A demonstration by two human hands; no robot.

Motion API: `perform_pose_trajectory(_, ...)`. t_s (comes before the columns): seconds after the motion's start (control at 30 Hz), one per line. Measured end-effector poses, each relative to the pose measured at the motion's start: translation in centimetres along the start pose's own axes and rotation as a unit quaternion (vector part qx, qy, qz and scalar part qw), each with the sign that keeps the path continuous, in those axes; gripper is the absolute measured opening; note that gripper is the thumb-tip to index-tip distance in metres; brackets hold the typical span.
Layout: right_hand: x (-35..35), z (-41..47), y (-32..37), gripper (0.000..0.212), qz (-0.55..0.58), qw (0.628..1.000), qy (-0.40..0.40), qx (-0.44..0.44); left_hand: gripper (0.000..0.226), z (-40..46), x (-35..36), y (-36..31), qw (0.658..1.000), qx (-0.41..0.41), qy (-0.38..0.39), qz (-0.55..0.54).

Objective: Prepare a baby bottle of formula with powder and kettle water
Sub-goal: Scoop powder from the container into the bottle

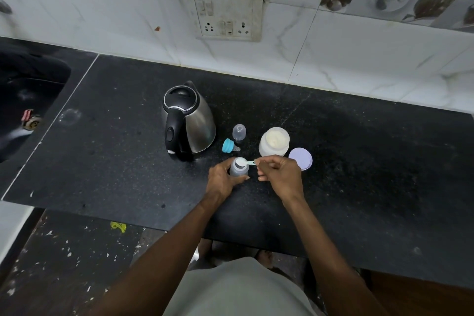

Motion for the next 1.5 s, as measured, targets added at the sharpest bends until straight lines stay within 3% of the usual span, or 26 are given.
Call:
perform_pose_trajectory(0.2,0.2,-0.3,0.0,0.015,-0.083,0.994,-0.005,-0.067,0.066,0.0,-0.1,-0.3,1.0,0.003,-0.004,-0.001)
perform_pose_trajectory(0.43,0.8,-1.4,0.8,0.019,-0.175,0.961,-0.001,-0.216,0.062,0.0,0.0,0.2,1.0,-0.002,-0.002,-0.009)
perform_pose_trajectory(0.73,1.0,-2.3,0.4,0.022,-0.179,0.946,0.005,-0.27,0.06,0.2,0.1,0.3,1.0,0.004,-0.003,-0.022)
perform_pose_trajectory(1.5,1.0,-2.6,-0.5,0.022,-0.192,0.936,0.002,-0.295,0.058,0.4,0.2,0.7,1.0,0.0,-0.004,-0.015)
Point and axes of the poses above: each hand's wrist, its own z-axis towards the middle knuckle, its own x-axis out of the palm, y = z × x, the point moved 8 cm from there along z, towards the middle knuckle, and after that the axes turned 6 degrees about -y, right-handed, at the moved point
